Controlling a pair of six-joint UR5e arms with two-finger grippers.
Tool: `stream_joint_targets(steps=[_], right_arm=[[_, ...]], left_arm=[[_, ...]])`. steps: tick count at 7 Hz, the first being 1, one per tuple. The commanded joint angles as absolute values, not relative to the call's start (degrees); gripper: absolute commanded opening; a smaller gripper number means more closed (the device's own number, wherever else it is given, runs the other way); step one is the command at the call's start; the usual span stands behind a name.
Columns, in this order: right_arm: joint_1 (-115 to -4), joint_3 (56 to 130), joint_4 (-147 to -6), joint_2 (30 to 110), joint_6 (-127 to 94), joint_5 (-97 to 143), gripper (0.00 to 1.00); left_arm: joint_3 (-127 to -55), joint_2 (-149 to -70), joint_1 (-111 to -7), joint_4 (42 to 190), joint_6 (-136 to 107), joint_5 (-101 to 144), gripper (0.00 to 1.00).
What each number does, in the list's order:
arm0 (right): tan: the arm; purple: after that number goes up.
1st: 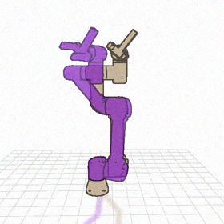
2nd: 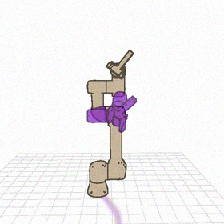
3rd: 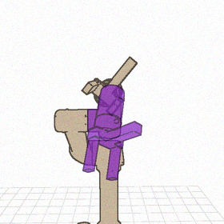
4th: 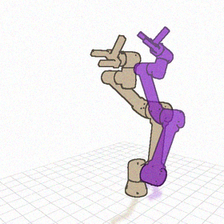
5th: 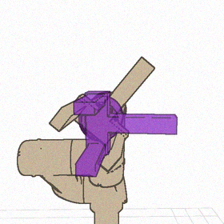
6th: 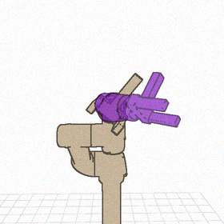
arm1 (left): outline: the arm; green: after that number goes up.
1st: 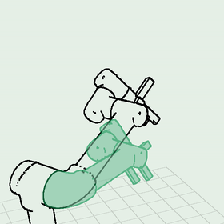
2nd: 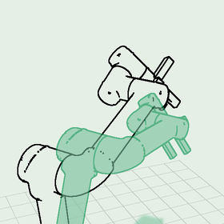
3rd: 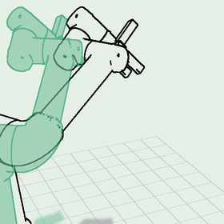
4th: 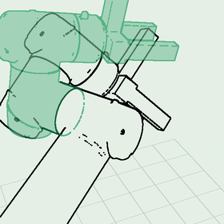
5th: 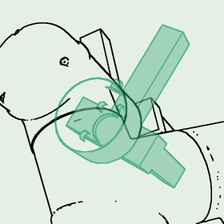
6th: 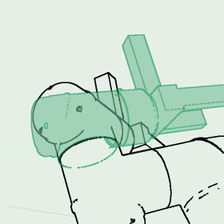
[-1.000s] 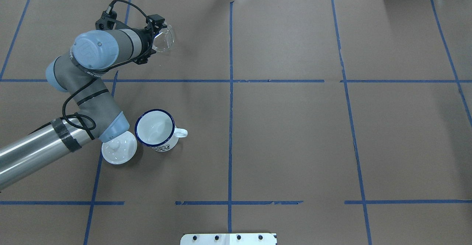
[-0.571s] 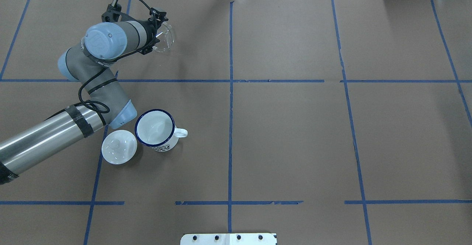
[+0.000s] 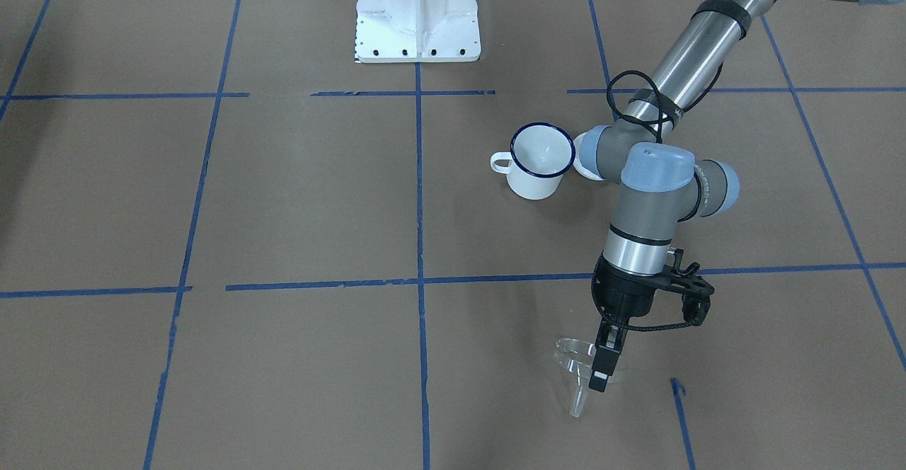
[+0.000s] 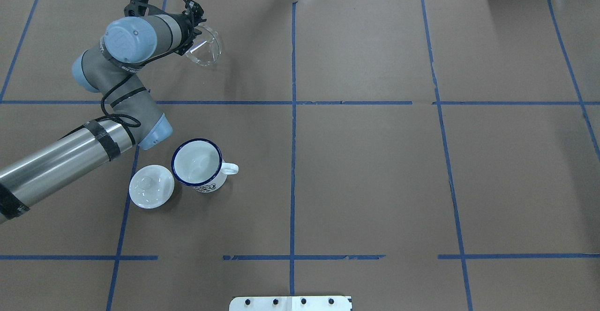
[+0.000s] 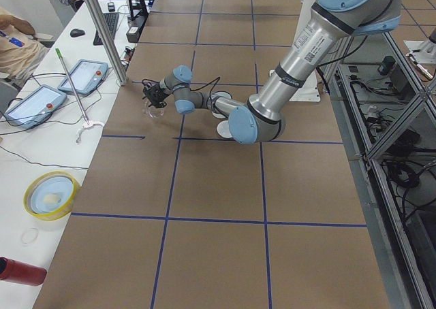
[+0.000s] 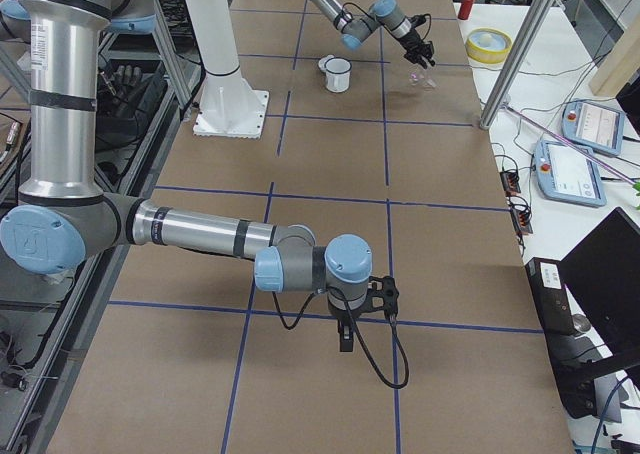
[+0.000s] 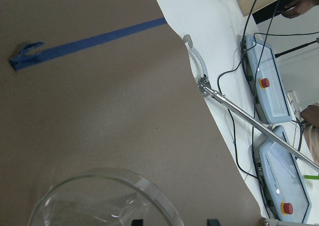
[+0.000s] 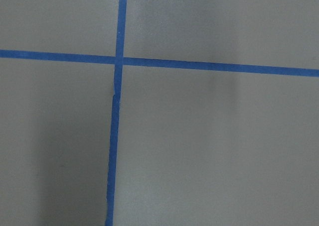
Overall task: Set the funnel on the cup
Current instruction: 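Close the left gripper on the funnel's rim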
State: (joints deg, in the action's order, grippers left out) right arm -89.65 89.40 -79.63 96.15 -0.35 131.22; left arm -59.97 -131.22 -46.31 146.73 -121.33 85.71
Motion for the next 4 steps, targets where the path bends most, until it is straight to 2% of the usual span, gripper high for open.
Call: stream_joint_targets(steps=[1, 2, 4], right_arm=[[-89.65, 89.38, -79.63, 96.15, -0.35, 131.22, 1.00], [-89.65, 89.38, -79.63, 96.15, -0.35, 131.22, 1.00], [-89.65, 89.38, -79.63, 96.15, -0.35, 131.22, 1.00]], left_arm=[[-59.76, -131.40, -46.58, 147.91, -119.11, 86.04, 0.00], [-61.51, -131.40, -47.28, 147.83, -117.09, 86.39, 0.00], [-72.72, -130.17, -49.47, 144.87, -114.96, 91.89, 0.00]])
